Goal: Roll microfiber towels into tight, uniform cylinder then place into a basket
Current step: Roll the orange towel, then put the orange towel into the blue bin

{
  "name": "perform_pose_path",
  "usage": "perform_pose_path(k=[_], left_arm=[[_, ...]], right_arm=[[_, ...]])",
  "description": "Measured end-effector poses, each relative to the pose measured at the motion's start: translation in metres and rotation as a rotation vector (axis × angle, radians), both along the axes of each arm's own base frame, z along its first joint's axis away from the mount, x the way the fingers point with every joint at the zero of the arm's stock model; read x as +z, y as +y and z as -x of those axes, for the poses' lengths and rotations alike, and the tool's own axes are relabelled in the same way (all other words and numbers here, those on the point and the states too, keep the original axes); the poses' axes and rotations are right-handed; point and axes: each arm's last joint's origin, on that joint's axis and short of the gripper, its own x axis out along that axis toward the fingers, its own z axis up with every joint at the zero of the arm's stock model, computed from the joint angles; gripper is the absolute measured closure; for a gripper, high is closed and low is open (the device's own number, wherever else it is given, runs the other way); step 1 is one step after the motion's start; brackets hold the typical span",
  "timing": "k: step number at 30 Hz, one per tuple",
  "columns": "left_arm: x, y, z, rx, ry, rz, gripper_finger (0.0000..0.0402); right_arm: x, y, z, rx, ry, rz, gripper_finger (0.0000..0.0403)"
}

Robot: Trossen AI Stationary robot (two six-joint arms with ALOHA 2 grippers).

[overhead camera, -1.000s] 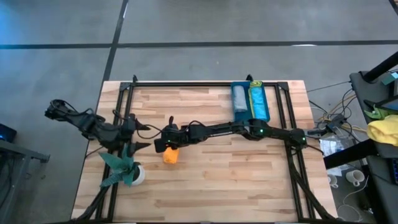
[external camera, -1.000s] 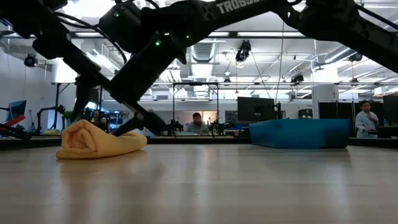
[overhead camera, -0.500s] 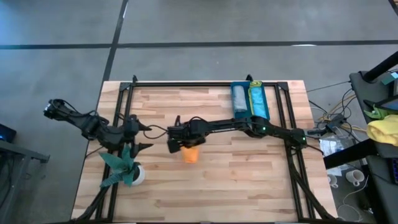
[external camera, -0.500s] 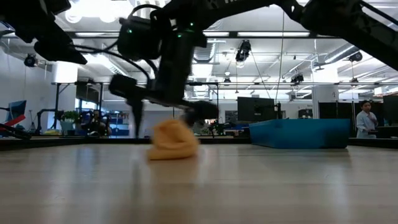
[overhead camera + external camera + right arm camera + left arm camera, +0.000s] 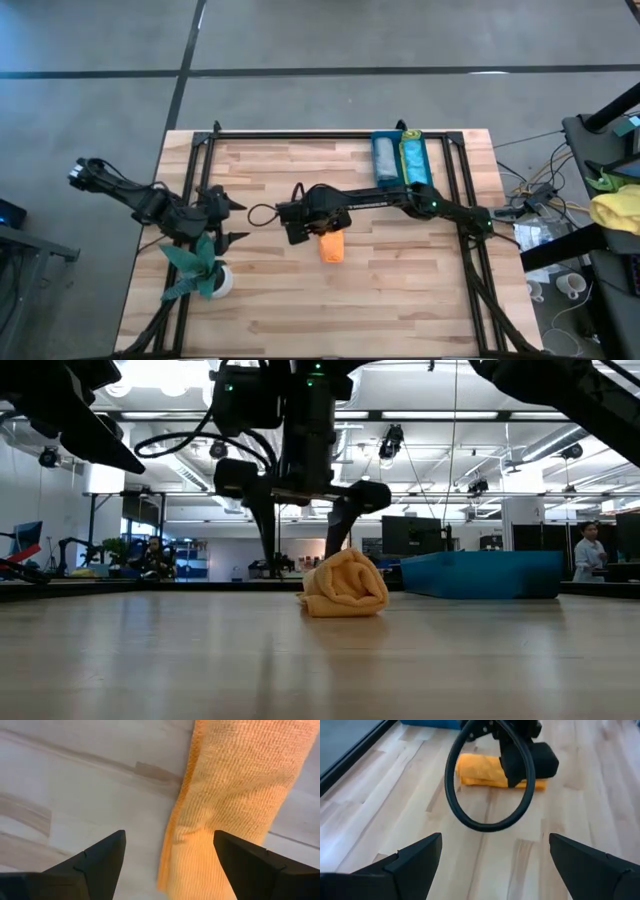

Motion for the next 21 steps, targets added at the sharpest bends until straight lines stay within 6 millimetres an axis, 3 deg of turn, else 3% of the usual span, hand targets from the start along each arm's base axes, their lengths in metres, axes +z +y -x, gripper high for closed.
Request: perform_pose_path(k=[9,21], left_arm=[[0.000,0.000,0.000,-0.001,0.000,-0.008,0.0049],[0.000,0.000,0.000,-0.001,0.003,-0.009,0.0049]], right_arm=[[0.003,-0.005,0.015,-0.068,0.135,0.093,0.0102],[-0.001,-0.023,0.012,0.026,0.109,0.070,0.0103]])
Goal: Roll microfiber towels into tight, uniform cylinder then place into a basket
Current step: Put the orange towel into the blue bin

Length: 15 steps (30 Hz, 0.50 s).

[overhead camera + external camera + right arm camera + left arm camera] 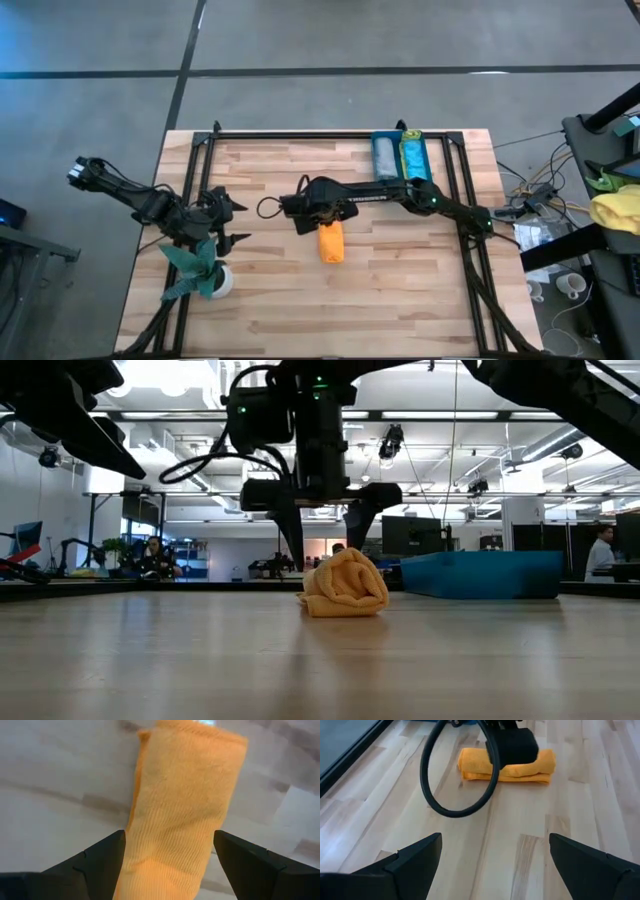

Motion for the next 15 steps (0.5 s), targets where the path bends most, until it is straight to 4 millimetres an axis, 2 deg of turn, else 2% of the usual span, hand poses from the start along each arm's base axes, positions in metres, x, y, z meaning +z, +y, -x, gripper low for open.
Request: perform_pose_path(k=[4,8,11,13,15], left_arm=[[0.000,0.000,0.000,-0.008,0.002,-0.010,0.0049],[0.000,0.000,0.000,-0.009,0.003,-0.013,0.0049],[0.000,0.000,0.000,-0.009,0.005,-0.013,0.0049],[0.000,0.000,0.000,-0.007,0.004,-0.011,0.0049],[0.000,0.000,0.000,0.001,0.002,0.000,0.0049]], right_arm=[[0.000,0.000,0.000,0.018,-0.001,-0.036,0.0130],[0.008,0.003,-0.003,0.049,-0.036,-0.005,0.0209],[0.028,0.015,-0.004,0.088,-0.100,0.023,0.0265],[0.042,0.024,-0.001,0.092,-0.122,0.022,0.0276],[0.053,0.030,0.005,0.094,-0.114,0.025,0.0268]])
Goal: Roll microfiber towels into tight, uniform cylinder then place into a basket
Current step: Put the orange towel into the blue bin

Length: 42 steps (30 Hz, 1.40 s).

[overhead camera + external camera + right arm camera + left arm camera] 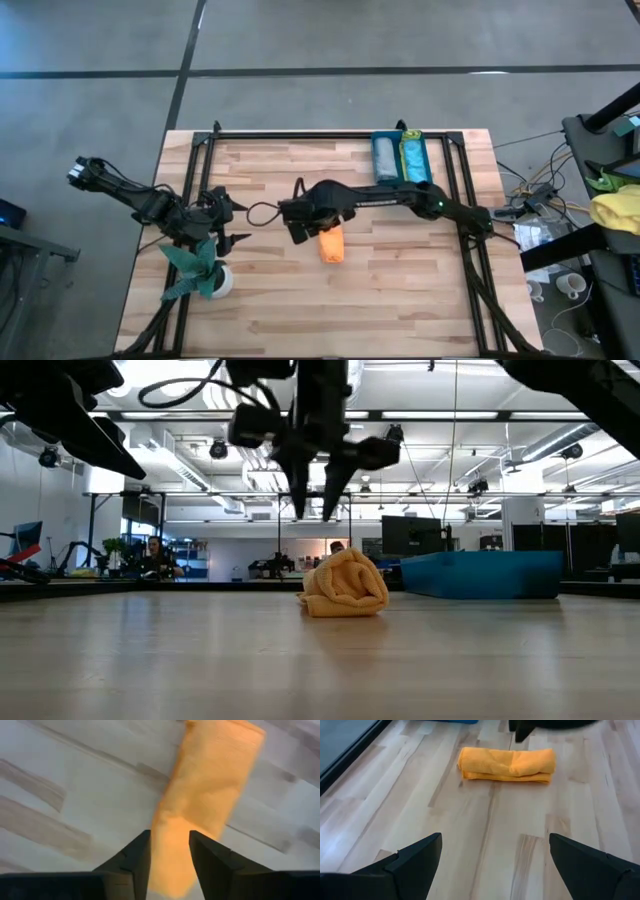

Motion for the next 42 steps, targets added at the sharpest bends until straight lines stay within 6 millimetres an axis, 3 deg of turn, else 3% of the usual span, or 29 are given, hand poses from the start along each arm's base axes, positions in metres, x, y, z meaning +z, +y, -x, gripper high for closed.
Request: perform_pose_path(k=[9,13,16,26,33,42], left_arm=[[-0.002,-0.001,-0.002,0.027,0.010,0.028,0.0049],[-0.004,-0.002,-0.004,0.037,0.022,0.034,0.0049],[-0.005,-0.003,-0.005,0.037,0.031,0.030,0.0049],[-0.004,-0.002,-0.005,0.034,0.026,0.034,0.0049],[-0.004,-0.002,-0.005,0.017,0.029,0.013,0.0049],[-0.005,-0.003,-0.006,0.023,0.033,0.019,0.0049]], right_arm=[[0.040,0.024,0.022,-0.049,-0.044,0.053,0.0119],[0.040,0.028,0.031,-0.076,0.024,0.045,0.0049],[0.038,0.031,0.030,-0.090,0.033,0.000,0.0017],[0.026,0.019,0.024,-0.181,-0.008,0.109,0.0009],[-0.003,0.000,0.017,-0.238,-0.010,0.119,0.0008],[-0.060,0.001,0.008,-0.250,0.030,0.097,0.0008]])
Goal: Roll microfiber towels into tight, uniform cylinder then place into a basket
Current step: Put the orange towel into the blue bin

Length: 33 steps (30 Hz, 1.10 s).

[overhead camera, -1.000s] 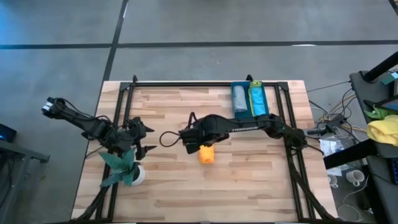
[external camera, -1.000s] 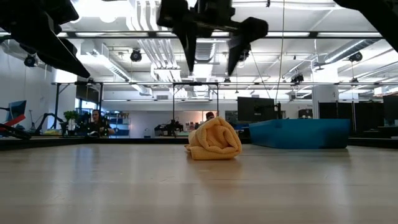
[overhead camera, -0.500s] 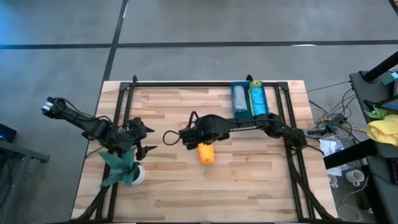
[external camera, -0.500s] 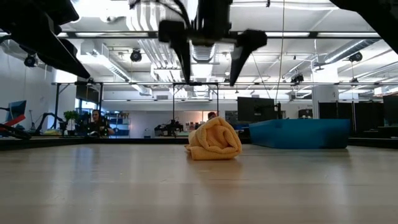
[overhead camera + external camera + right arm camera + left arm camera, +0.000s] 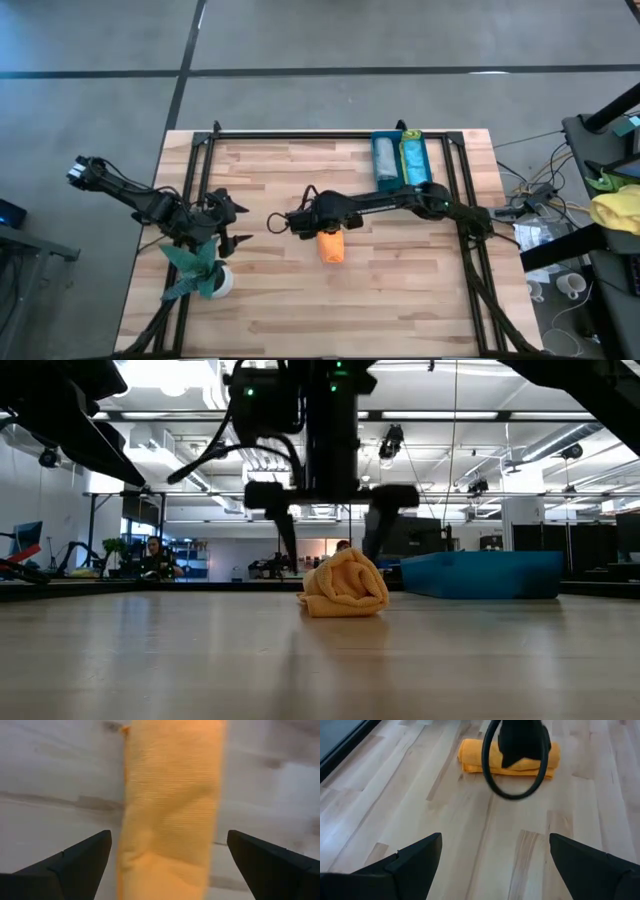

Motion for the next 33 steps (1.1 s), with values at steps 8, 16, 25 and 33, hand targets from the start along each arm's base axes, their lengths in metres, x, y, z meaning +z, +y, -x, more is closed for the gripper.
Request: perform_pose_path(k=[8,16,25,33], left_arm=[[-0.004,0.000,0.000,0.012,0.007,0.011,0.0049],[-0.007,-0.003,-0.005,0.013,-0.015,0.023,0.0049],[-0.011,-0.006,-0.012,0.010,-0.012,0.020,0.0049],[-0.010,-0.005,-0.012,0.010,-0.017,0.022,0.0049]], right_arm=[[-0.030,-0.005,-0.004,0.000,0.031,-0.036,0.0009],[-0.036,-0.007,-0.005,-0.028,0.015,-0.100,0.0076],[-0.037,-0.006,-0.005,-0.033,0.021,-0.107,0.0227],[-0.035,-0.011,-0.005,-0.007,0.017,-0.108,0.0373]])
